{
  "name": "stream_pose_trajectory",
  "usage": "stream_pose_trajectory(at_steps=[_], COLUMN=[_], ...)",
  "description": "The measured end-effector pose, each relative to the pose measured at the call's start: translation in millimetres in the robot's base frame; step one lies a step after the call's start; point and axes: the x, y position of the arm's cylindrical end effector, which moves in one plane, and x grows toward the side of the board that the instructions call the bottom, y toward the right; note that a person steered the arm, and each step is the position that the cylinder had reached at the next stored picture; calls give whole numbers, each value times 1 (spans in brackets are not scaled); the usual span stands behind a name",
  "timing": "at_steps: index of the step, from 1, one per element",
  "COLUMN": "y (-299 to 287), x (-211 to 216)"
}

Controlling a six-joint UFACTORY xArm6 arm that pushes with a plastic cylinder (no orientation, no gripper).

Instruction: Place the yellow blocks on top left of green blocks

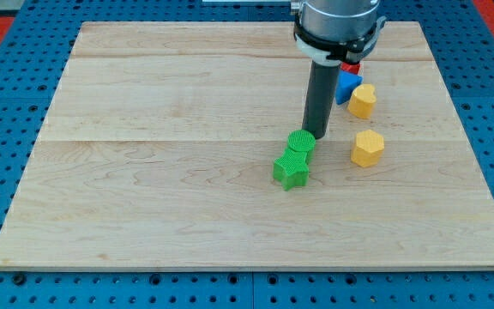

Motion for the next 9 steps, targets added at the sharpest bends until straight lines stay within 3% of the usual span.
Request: stream_pose_trajectory(at_steps=[2,4,5,7,8,9], y=[8,115,93,-28,45,109], x=[49,61,28,6,-7,-50])
